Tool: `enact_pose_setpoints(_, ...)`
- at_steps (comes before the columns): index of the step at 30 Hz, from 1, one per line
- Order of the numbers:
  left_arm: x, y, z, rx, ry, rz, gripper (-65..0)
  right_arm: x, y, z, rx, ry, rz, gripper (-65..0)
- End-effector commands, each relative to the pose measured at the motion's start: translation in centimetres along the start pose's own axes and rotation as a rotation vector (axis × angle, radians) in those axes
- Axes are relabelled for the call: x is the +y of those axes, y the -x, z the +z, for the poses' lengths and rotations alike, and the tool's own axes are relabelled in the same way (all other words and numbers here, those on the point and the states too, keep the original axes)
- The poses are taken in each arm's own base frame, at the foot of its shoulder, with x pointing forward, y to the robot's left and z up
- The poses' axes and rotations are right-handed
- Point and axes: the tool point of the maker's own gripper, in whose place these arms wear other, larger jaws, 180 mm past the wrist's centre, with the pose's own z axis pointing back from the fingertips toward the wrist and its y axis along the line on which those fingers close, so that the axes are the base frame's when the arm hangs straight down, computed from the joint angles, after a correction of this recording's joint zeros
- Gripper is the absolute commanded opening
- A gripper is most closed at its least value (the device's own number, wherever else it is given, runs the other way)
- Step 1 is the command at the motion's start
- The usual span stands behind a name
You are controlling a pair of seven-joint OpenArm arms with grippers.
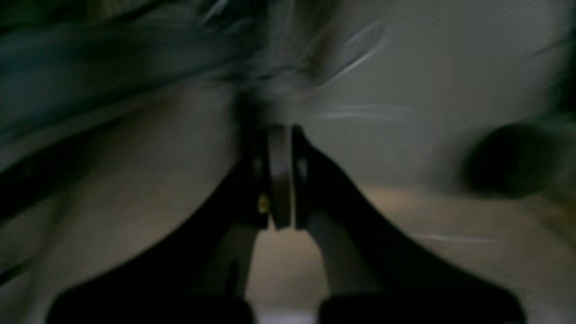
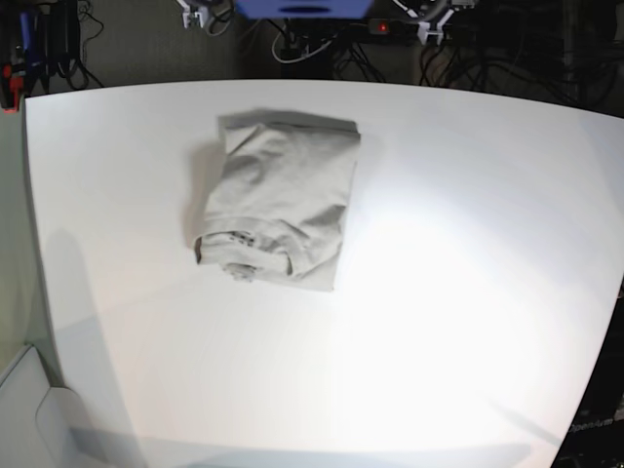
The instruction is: Layout the t-shirt on the table in an organized manner, then fold the t-shirt properly
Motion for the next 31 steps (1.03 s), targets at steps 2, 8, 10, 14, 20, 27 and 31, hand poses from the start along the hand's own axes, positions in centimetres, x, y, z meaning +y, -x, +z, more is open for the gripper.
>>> enact_pose_setpoints(2,2.3,-0.8,0.2,-0.021,-0.101,0.031,-65.0,-3.5,-0.2,0.7,-0.014,0.246,0.078,-64.9)
enact_pose_setpoints(8,0.6,-2.3,-0.3,-0.049,-0.111,0.058,-65.0,-2.9,-1.2,0.4,-0.031,0.257,0.071,-65.0)
enact_pose_setpoints(10,0.4,-2.3,-0.3,-0.051,-0.108,0.062,-65.0,-2.9,-1.3,0.4,-0.032,0.254,0.073,-65.0)
enact_pose_setpoints(14,-0.6,-1.9,-0.5,-0.043,-0.105,0.065,-65.0,-4.3,-1.7,0.3,-0.04,0.27,0.088,-65.0)
enact_pose_setpoints(20,-0.8,-1.2,-0.7,-0.028,-0.16,0.071,-65.0,-4.4,-2.3,0.2,-0.062,0.248,0.163,-65.0)
enact_pose_setpoints(27,-2.0,-1.1,-0.9,-0.027,-0.139,0.073,-64.9,-3.4,-2.5,0.0,-0.069,0.211,0.217,-65.0)
enact_pose_setpoints(31,-2.1,-1.3,-0.9,-0.031,-0.135,0.071,-64.9,0.5,-2.6,-0.6,-0.062,0.007,0.191,-65.0)
